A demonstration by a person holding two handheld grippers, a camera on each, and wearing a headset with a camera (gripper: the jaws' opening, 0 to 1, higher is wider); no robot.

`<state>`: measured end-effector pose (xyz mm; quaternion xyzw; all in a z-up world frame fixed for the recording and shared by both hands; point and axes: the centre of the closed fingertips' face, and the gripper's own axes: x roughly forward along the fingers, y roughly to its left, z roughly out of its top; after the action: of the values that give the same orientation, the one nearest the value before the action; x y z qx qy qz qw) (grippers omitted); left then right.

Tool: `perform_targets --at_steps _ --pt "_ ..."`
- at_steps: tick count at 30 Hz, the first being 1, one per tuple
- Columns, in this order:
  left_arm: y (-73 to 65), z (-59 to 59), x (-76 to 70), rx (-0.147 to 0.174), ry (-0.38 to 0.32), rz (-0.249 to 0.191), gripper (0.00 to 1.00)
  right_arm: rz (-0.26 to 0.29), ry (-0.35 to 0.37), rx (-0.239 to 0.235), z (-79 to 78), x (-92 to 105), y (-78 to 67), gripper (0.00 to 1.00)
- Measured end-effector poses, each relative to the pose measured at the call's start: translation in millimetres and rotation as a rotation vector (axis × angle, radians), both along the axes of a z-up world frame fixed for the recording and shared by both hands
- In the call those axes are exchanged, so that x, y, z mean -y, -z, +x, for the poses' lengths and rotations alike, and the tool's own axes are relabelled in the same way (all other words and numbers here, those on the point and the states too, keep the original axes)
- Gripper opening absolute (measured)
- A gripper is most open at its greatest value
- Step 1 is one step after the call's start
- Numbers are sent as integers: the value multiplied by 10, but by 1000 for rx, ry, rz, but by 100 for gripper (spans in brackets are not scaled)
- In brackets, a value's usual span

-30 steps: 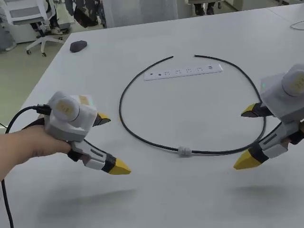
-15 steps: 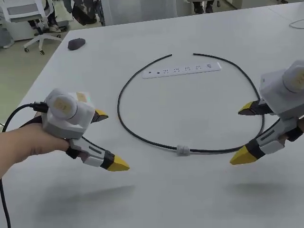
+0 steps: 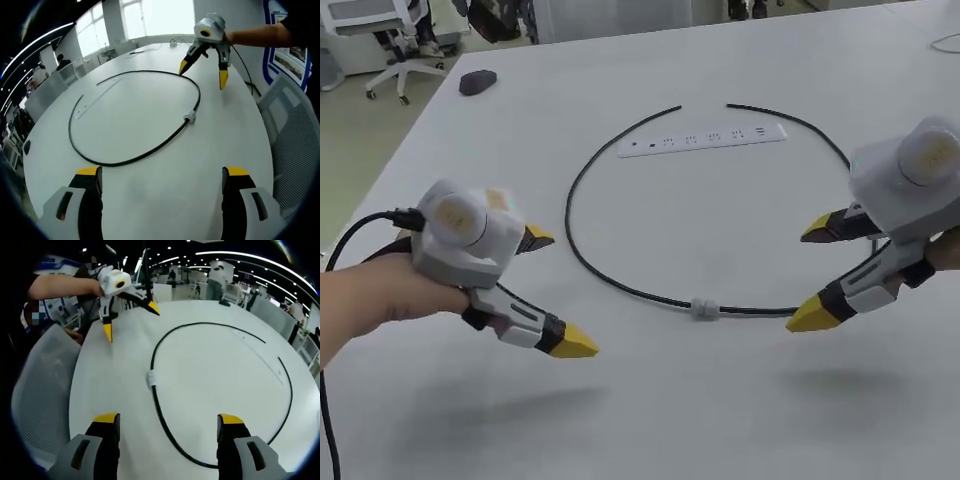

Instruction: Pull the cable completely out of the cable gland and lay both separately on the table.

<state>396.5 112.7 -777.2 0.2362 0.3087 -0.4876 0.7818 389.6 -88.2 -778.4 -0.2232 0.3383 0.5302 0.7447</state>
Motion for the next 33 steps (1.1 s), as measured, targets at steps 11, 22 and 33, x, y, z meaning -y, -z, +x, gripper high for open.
perform_targets --at_steps 11,22,33 --pt "24 -57 102 -64 -34 -90 93 22 -22 -26 -7 -243 143 47" --pt "81 -110 176 -85 -39 -130 95 69 -50 -46 -41 -599 291 32" --pt "116 -131 170 -82 -27 -107 90 56 -90 -38 -12 -783 368 23"
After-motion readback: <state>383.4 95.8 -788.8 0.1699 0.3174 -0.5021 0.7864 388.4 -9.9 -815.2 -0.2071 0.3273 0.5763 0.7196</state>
